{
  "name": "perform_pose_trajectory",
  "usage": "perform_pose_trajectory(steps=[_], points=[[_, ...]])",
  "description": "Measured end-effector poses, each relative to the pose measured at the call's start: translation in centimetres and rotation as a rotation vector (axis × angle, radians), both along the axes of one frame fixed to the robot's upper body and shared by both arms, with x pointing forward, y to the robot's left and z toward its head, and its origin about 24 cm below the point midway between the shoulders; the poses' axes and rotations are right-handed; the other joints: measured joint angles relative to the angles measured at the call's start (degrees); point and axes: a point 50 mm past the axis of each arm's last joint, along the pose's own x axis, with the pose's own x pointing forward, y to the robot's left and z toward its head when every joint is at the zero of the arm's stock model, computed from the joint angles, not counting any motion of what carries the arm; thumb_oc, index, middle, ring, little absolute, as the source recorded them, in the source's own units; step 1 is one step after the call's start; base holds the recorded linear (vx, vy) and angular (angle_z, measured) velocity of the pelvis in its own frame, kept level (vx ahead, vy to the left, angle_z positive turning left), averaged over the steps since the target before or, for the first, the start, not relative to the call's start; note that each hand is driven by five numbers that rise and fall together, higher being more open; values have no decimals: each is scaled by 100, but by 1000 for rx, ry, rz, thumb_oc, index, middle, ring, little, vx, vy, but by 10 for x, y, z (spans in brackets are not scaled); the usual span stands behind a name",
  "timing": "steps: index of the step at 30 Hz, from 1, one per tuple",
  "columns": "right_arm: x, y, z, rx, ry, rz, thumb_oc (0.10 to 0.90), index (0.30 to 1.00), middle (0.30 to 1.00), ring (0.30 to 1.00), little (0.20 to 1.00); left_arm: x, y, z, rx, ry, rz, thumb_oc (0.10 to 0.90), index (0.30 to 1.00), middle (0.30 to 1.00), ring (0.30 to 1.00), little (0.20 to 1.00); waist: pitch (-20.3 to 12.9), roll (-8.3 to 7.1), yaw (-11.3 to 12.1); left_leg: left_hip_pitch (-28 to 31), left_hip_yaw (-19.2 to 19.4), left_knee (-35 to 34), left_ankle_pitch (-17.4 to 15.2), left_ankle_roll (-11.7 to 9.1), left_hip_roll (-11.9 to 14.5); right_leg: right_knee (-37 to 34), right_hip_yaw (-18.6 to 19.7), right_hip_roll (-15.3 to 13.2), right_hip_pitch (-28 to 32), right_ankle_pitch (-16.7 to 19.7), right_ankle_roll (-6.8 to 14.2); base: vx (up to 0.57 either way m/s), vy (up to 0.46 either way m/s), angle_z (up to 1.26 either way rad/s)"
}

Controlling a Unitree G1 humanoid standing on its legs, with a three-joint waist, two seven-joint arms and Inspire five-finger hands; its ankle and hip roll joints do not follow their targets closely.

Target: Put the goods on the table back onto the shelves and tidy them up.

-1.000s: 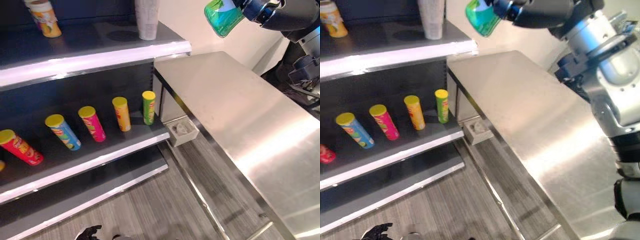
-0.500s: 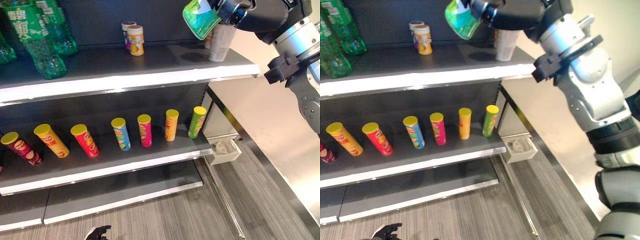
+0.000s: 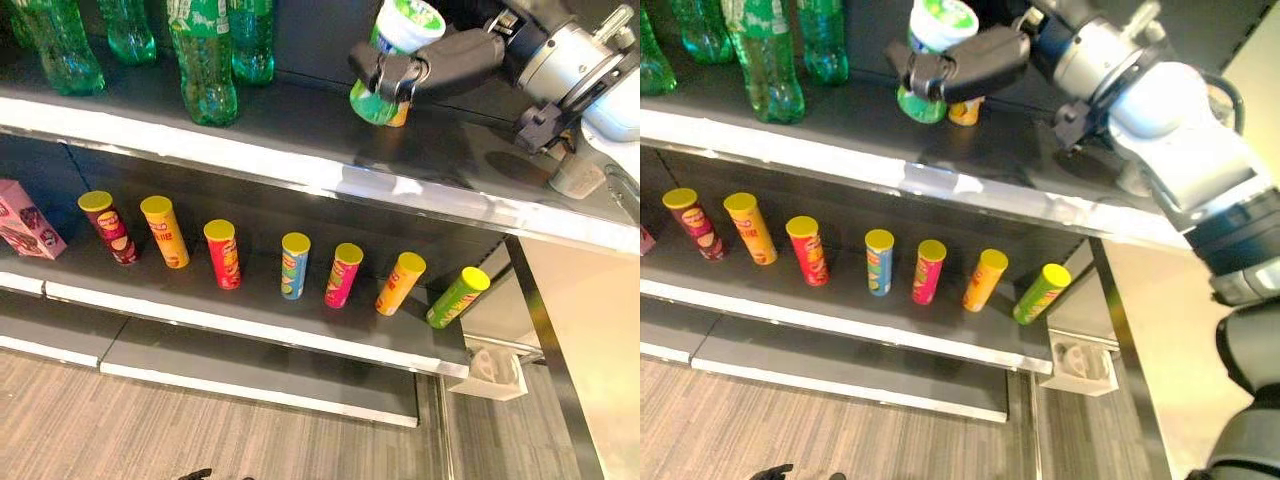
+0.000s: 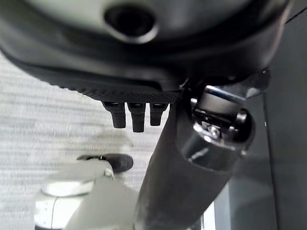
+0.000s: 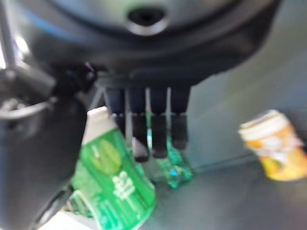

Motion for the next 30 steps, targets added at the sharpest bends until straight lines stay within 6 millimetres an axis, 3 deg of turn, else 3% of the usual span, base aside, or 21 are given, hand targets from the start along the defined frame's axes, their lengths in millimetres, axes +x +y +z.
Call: perform_pose_trajectory(steps=[4, 9, 16, 23, 30], points=[[27, -24, -22, 41, 96, -154, 400, 300, 300, 300, 300, 9, -3, 0, -3, -15, -23, 800, 900, 900, 900, 900, -16, 150, 7, -54, -1, -50, 17, 28, -45, -4, -20, -56, -31, -34, 14, 26, -22, 9], [30, -17, -27, 3, 95, -158, 400, 300, 300, 300, 300, 12, -7, 1, -11, -26, -47, 800, 900, 900, 900, 900, -61, 252, 0, -98, -101, -82, 53, 78, -70, -3, -146, -72, -39, -13, 15, 17, 5, 9], [33, -15, -32, -53, 90, -188, 400, 300, 300, 300, 300, 14, -7, 1, -11, -30, -48, 800, 900, 900, 900, 900, -61, 244, 6, -128, -122, -82, 53, 79, -92, -1, -166, -87, -54, -14, 17, 2, 1, 1], [46, -32, -44, -73, 130, -307, 400, 300, 300, 300, 300, 12, -5, 1, 9, -24, -38, 800, 900, 900, 900, 900, -63, 95, 24, -145, -137, -82, 59, 86, -95, -2, -170, -91, -61, -14, 18, 0, 0, 0], [45, -30, -44, -95, 121, -307, 400, 300, 300, 300, 300, 13, -5, 1, 8, -25, -39, 800, 900, 900, 900, 900, -60, 89, 26, -165, -154, -82, 59, 87, -115, -2, -184, -107, -70, -17, 22, 0, 0, 0]])
